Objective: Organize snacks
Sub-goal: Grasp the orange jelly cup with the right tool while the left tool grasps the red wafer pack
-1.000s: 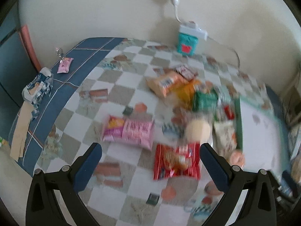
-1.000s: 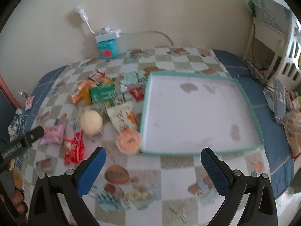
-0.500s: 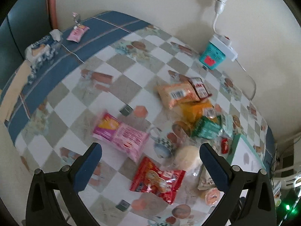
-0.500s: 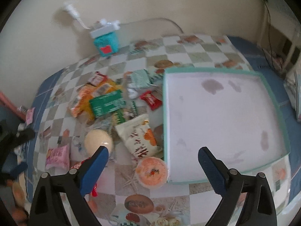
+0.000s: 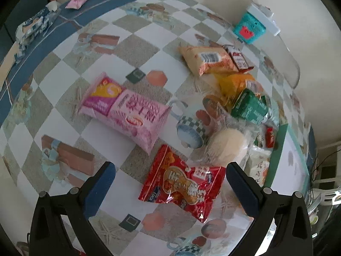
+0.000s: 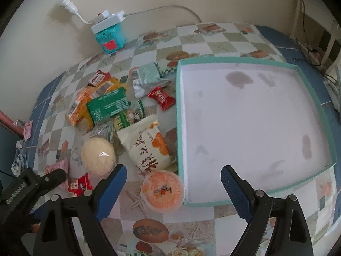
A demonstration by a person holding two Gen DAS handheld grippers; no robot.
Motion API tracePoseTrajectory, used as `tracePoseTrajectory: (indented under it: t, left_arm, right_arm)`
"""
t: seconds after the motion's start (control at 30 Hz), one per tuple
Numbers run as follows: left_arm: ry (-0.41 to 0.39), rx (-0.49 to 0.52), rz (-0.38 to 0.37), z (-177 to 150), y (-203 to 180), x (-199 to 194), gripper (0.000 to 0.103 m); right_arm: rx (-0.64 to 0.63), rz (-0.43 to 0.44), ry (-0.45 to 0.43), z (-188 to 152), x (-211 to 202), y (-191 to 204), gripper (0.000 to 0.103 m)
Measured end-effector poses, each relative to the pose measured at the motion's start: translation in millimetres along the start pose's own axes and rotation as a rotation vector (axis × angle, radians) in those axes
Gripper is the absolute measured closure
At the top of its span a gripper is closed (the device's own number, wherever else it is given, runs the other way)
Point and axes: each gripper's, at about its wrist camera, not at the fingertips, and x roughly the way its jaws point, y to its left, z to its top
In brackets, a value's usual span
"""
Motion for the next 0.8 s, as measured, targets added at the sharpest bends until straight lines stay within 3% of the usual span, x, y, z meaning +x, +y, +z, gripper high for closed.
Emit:
tracePoseTrajectory:
  t: [0.17,0.37,0.47,0.53,0.6,0.8]
  left_arm:
    - [0.055,0.028,0.021,-5.6,-2.7,12.0,0.000]
    - [0.065,0.060,0.037,-8.8,-6.7,15.4,0.002]
    - [0.069,0.071,0.036,-9.4,-9.9,16.5,0.003]
    - [0.075,0.077,0.040,-10.1,-11.5,18.2,0.004]
    - [0.084,0.078,0.037,-9.1,-16.6,24.1,0.014]
    - [0.099,0.096,0.030,-9.4,-23.8,31.6,0.014]
  right_arm:
    - [-0.022,-0.010,0.007,-1.3,-2.2,-1.3,0.011]
    - [-0.123,-0.045,0.009,-8.2,-3.4,8.6,0.011]
    - [-0.172,-0.051,0.019,-13.6,-1.8,16.5,0.018]
    - [-0.192,-0.051,0.027,-15.5,0.5,20.2,0.019]
    - [-0.206,-0.059,0.031,-17.2,2.4,23.2,0.020]
    - [-0.244,-0.056,0.041,-20.4,7.6,32.2,0.019]
